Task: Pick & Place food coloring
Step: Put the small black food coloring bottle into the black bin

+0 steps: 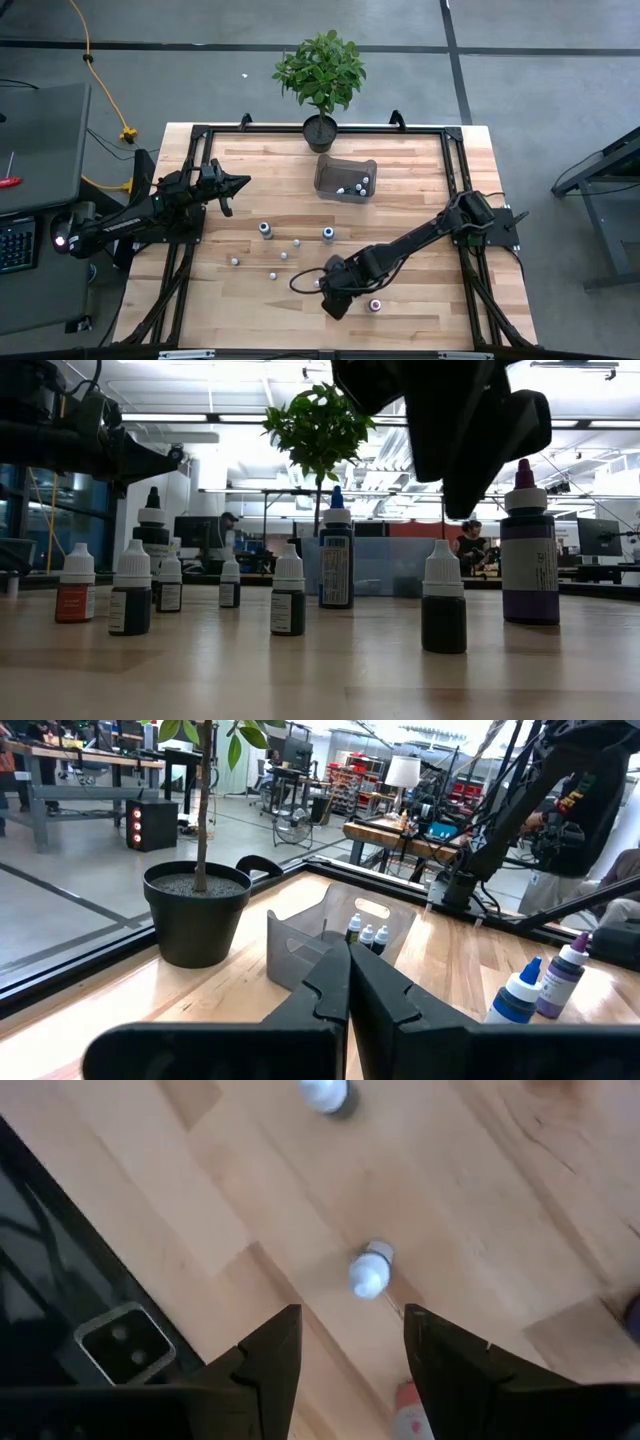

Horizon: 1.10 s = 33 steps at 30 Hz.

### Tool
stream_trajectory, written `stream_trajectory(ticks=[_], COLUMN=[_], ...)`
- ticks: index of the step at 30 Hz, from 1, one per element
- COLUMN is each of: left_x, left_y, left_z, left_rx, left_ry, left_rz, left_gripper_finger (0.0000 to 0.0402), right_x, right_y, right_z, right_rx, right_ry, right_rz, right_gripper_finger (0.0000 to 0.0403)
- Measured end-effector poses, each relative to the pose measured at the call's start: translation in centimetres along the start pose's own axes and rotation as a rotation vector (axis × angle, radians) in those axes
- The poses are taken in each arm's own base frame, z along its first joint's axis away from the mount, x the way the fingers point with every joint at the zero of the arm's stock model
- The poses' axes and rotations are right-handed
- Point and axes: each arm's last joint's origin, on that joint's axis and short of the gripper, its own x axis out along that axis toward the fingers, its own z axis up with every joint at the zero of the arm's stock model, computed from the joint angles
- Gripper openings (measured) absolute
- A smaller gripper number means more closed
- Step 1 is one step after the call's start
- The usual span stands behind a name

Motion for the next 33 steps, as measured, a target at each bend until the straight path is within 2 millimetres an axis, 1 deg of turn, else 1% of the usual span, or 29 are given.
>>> stream_trajectory(ticks=[7,13,22,29,33], left_x=[0.0,0.0,0.0,0.0,0.0], left_y=[0.0,0.0,0.0,0.0,0.0], left_z=[0.0,0.0,0.0,0.0,0.0], left_rx=[0.000,0.000,0.000,0.000,0.000], left_ry=[0.000,0.000,0.000,0.000,0.000], left_rz=[0.000,0.000,0.000,-0.001,0.000], left_gripper_finger=[0.0000,0.0000,0.0000,0.0000,0.0000], right_x=[0.2,1.8,1.9,3.0,3.0], right_y=[-0.3,-0.5,-0.7,-0.6,-0.5], right_z=[0.1,0.4,0.7,0.7,0.8], right_rx=[0.093,0.105,0.110,0.106,0.105], right_ry=[-0.001,0.026,0.001,0.031,0.007], right_rz=[-0.026,-0.052,-0.061,-0.052,-0.050], right_gripper_finger=[0.0167,0.0167,0.0167,0.0167,0.0167])
